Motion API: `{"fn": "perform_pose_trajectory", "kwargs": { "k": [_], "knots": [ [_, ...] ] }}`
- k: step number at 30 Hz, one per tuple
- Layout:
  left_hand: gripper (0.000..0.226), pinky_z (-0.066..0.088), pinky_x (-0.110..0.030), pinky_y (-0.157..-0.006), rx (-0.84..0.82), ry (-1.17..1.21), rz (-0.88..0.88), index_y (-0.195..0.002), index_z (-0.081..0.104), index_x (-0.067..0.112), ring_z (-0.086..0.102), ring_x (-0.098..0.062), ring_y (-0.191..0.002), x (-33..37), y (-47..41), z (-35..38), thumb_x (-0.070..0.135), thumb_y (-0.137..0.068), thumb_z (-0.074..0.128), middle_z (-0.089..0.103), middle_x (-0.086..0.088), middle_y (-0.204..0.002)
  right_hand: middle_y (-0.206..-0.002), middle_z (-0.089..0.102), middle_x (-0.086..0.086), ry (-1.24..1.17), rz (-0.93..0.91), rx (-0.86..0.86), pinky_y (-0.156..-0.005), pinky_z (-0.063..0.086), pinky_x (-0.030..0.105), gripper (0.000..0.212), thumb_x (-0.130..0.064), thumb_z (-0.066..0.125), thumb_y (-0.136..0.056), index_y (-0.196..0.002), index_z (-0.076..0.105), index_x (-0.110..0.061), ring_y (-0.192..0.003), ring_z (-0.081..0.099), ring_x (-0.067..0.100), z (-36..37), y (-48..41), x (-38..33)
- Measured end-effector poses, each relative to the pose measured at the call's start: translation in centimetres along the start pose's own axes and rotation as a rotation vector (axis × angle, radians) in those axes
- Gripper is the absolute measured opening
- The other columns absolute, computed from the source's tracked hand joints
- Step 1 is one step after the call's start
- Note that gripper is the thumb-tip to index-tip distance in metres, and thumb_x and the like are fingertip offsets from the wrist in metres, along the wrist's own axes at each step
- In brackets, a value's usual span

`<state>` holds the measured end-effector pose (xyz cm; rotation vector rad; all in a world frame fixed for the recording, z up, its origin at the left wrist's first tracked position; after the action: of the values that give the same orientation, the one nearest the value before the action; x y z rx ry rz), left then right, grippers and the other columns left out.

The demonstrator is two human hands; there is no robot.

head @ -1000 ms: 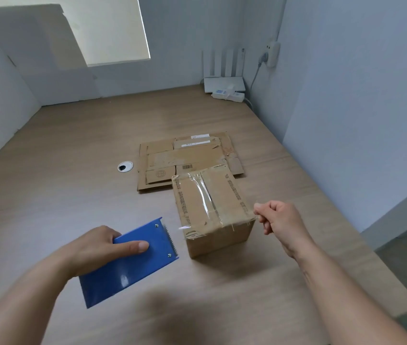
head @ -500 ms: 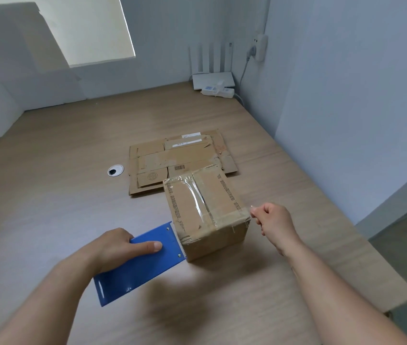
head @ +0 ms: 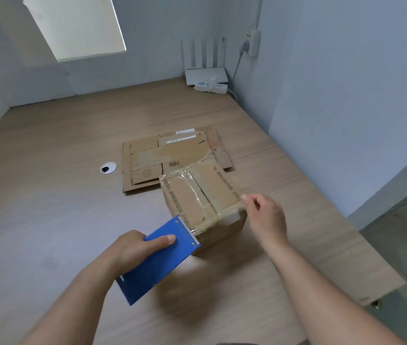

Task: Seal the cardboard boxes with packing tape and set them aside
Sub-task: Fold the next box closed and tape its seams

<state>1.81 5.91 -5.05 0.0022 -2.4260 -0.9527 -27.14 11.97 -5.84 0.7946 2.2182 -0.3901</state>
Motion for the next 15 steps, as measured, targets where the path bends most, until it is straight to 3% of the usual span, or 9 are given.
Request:
{"fn": "perform_pose_trajectory", "kwargs": {
  "k": [3,5,7,10,15],
  "knots": [
    [0.076,0.042,-0.028,-0.067,0.002,0.046,0.021,-0.084,0.068,0.013,0.066,-0.020,-0.076,0.9,0.5,1.5,0.081,-0.053,0.054,0.069,-0.003,-0.082,-0.119,0.061,0.007,0.048,0.035,-0.025,-0.095,0.039,0.037,0.035,-0.034,0.054,-0.095,-0.121,0.060,-0.012,-0.116,0.049,0.030,1.4,-0.7,-0.6],
    [0.074,0.041,-0.028,-0.066,0.001,0.072,0.010,-0.085,0.067,0.013,0.065,-0.020,-0.077,1.2,0.9,2.2,0.080,-0.057,0.055,0.069,-0.003,-0.084,-0.123,0.061,0.008,-0.027,0.098,-0.039,-0.097,0.041,0.040,0.034,-0.031,0.052,-0.095,-0.122,0.060,-0.013,-0.118,0.049,0.031,1.9,-1.8,-0.1],
    [0.073,0.041,-0.028,-0.067,0.015,0.117,-0.019,-0.087,0.067,0.012,0.065,-0.020,-0.080,0.9,1.4,2.5,0.080,-0.061,0.059,0.068,-0.004,-0.086,-0.121,0.063,0.009,-0.048,0.110,-0.064,-0.096,0.042,0.041,0.031,-0.029,0.050,-0.095,-0.121,0.061,-0.014,-0.115,0.051,0.031,2.3,-2.4,0.0],
    [0.066,0.042,-0.029,-0.068,0.041,0.189,-0.069,-0.088,0.066,0.010,0.066,-0.022,-0.080,-0.4,2.7,2.5,0.073,-0.072,0.061,0.069,-0.006,-0.087,-0.113,0.065,0.007,-0.137,0.127,-0.078,-0.086,0.043,0.032,0.027,-0.025,0.052,-0.095,-0.116,0.062,-0.013,-0.107,0.055,0.028,2.2,-2.6,0.0],
    [0.073,0.040,-0.030,-0.066,0.057,0.207,-0.121,-0.094,0.067,0.004,0.067,-0.024,-0.081,-1.7,4.4,2.0,0.073,-0.072,0.061,0.070,-0.010,-0.089,-0.098,0.066,0.004,-0.309,0.162,-0.088,-0.075,0.040,0.027,0.014,-0.021,0.059,-0.091,-0.101,0.065,-0.015,-0.090,0.059,0.021,2.3,-2.6,0.1]
  ]
}}
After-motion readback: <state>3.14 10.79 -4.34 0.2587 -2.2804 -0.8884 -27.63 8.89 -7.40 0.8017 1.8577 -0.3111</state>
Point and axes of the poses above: each hand's wrist, its own y-axis away from the middle knuckle, its own z-axis out of the palm, x = y × z, the point moved 5 cm from there along -y, towards the middle knuckle
